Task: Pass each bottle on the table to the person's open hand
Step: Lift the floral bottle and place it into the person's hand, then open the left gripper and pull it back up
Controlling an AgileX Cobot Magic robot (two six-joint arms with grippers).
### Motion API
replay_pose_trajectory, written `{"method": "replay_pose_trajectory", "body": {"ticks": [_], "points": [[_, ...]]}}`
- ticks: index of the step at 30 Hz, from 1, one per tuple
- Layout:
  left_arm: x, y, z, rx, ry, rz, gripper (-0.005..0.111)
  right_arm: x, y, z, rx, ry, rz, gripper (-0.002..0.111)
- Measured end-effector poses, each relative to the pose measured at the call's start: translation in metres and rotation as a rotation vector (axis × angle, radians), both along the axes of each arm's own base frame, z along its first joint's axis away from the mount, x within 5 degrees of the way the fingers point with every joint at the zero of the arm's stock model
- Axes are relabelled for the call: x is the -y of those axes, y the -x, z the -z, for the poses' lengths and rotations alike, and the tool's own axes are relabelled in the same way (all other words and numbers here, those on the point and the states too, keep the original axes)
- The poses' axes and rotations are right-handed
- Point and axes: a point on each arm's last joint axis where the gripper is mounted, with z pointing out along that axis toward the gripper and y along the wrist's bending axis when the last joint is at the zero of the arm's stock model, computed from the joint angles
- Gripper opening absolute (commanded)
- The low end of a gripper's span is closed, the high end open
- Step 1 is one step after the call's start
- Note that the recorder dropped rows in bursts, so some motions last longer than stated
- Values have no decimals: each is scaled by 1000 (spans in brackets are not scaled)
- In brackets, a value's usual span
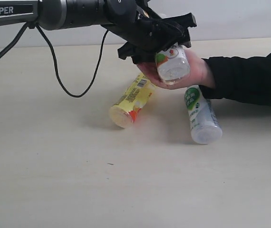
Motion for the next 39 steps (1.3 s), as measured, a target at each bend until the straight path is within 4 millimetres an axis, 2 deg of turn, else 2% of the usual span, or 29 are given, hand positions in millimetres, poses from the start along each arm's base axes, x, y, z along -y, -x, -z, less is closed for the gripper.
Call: {"method": "replay_pose_trajectory", "body": {"ticks": [15,19,23,28,32,39], "points": [[-1,-1,-5,40,-13,7,86,0,0,0,0,0,0,0],[-8,4,-25,84,-48,33,86,0,0,0,0,0,0,0],[-25,9,-44,74,-138,61,86,0,0,0,0,0,0,0],[-52,22,-70,79,-326,99,68,0,0,0,0,0,0,0],[-71,36,-93,80,-451,139,67,0,0,0,0,0,0,0],[-87,54,-108,19,-554,214,67,0,0,0,0,0,0,0]]}}
